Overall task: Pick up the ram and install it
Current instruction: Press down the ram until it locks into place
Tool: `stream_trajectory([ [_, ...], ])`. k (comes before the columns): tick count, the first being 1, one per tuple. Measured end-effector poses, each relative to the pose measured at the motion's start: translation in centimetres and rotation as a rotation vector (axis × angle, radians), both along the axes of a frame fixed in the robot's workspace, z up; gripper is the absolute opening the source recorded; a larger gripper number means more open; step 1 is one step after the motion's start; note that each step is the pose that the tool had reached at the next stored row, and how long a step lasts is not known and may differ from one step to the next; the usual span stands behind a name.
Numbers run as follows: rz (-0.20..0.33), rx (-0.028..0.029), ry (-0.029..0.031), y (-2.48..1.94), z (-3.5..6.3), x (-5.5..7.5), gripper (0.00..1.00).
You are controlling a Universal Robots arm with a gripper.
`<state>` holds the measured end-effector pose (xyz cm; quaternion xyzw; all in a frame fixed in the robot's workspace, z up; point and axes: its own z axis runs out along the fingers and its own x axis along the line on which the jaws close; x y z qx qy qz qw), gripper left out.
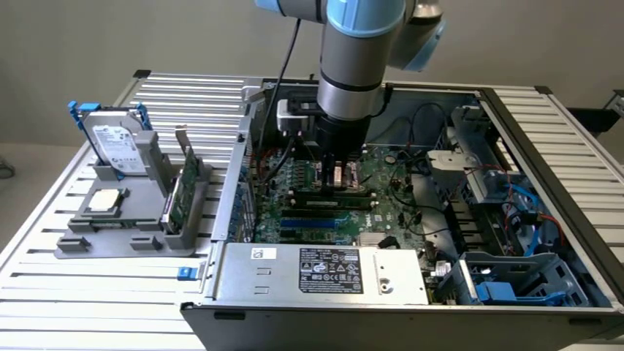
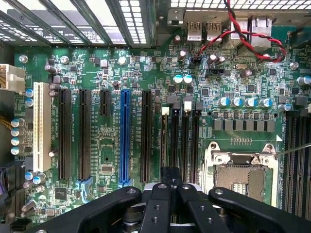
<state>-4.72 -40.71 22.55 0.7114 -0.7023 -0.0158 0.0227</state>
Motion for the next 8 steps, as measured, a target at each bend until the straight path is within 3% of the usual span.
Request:
stream_trajectory([
  [1,0.0,0.0013,0.0017,0.02,0.2,0.0,0.11],
  [3,0.0,-0.0014,0.0052,-0.02,0.76,0.1,0.11],
  [8,0.0,-0.0014,0.0061,-0.02,1.24,1.1,0.11],
])
